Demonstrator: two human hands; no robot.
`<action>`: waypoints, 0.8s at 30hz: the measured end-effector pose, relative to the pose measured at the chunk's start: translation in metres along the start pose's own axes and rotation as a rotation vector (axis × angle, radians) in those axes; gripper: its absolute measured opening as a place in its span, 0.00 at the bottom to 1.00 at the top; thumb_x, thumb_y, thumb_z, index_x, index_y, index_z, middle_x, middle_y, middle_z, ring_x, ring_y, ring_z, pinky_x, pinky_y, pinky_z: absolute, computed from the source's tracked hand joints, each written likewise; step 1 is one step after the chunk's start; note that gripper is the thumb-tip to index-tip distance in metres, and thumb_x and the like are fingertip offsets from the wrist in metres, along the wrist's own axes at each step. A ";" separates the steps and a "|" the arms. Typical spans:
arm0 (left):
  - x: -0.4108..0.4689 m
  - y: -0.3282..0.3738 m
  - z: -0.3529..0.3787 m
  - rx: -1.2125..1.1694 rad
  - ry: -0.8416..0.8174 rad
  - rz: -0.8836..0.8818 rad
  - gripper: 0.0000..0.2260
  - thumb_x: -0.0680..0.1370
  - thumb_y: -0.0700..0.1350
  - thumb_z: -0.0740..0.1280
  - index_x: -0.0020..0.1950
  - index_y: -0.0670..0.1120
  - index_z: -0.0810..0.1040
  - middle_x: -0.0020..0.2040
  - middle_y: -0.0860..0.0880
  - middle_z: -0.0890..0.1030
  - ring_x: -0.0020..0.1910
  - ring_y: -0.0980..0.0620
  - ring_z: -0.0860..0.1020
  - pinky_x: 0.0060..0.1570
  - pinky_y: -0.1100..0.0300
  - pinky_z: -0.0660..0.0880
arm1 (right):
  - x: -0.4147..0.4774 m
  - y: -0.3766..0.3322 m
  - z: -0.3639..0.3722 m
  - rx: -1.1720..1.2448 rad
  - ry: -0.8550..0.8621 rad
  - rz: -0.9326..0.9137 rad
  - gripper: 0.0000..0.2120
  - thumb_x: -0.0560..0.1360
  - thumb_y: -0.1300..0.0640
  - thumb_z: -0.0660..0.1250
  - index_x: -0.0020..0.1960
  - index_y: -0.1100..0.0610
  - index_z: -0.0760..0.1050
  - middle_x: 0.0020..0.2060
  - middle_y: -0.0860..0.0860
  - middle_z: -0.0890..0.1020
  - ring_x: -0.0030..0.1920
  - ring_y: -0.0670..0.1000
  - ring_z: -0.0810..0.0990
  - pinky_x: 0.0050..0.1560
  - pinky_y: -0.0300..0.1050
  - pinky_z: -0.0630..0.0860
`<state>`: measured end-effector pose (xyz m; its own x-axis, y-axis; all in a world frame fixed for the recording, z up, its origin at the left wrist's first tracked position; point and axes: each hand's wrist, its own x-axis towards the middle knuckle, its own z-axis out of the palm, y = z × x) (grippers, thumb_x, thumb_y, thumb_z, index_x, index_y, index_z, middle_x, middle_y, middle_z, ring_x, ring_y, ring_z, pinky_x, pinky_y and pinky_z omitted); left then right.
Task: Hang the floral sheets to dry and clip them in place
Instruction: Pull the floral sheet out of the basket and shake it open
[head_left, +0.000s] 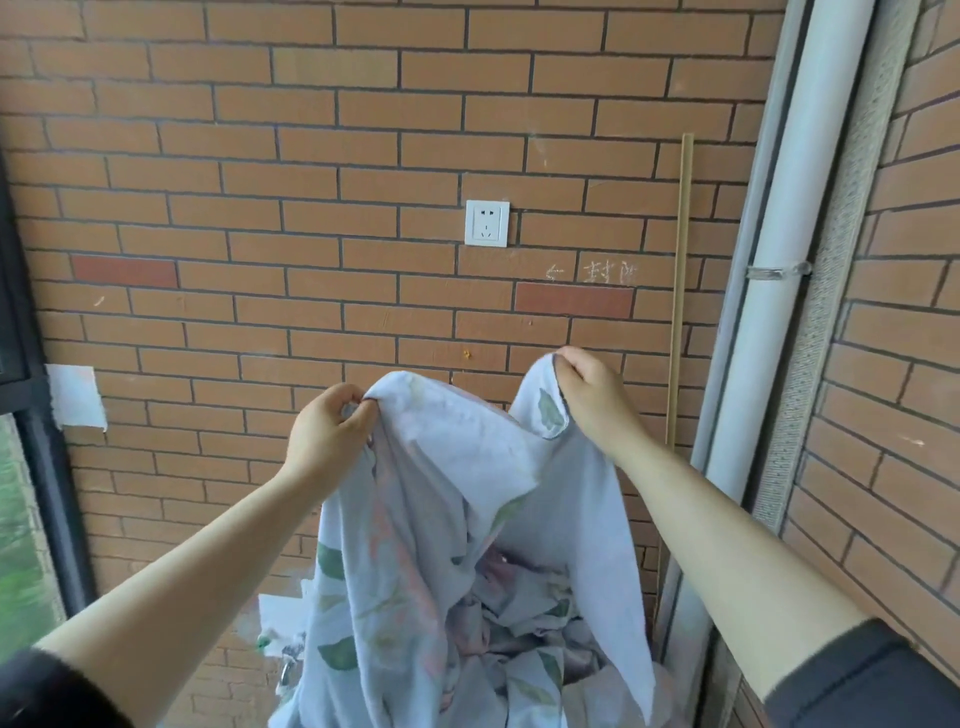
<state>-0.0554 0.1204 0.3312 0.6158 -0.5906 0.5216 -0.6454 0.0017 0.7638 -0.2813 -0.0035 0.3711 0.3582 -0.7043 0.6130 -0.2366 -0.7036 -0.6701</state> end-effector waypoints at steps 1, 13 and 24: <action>0.001 0.006 0.000 -0.013 0.004 0.008 0.07 0.76 0.41 0.62 0.40 0.46 0.77 0.34 0.50 0.78 0.35 0.53 0.73 0.34 0.61 0.67 | 0.004 -0.010 -0.001 -0.004 -0.010 -0.020 0.18 0.81 0.61 0.54 0.32 0.54 0.62 0.28 0.46 0.66 0.30 0.44 0.63 0.30 0.37 0.60; -0.013 0.028 -0.001 -0.049 -0.062 0.062 0.06 0.76 0.42 0.64 0.39 0.48 0.77 0.34 0.54 0.76 0.35 0.56 0.73 0.35 0.64 0.68 | -0.017 0.039 -0.011 -0.259 -0.115 0.365 0.17 0.76 0.65 0.56 0.60 0.55 0.76 0.58 0.53 0.79 0.58 0.54 0.77 0.60 0.49 0.74; -0.028 0.055 0.021 -0.089 -0.279 0.274 0.02 0.71 0.44 0.73 0.42 0.48 0.82 0.38 0.58 0.82 0.36 0.65 0.76 0.37 0.74 0.69 | -0.056 0.017 0.026 0.175 -0.195 0.115 0.15 0.75 0.52 0.69 0.35 0.56 0.68 0.30 0.52 0.66 0.32 0.49 0.63 0.35 0.47 0.60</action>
<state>-0.1180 0.1198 0.3504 0.2719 -0.7553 0.5963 -0.7192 0.2522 0.6474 -0.2822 0.0265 0.3147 0.5087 -0.7351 0.4482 -0.1322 -0.5811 -0.8030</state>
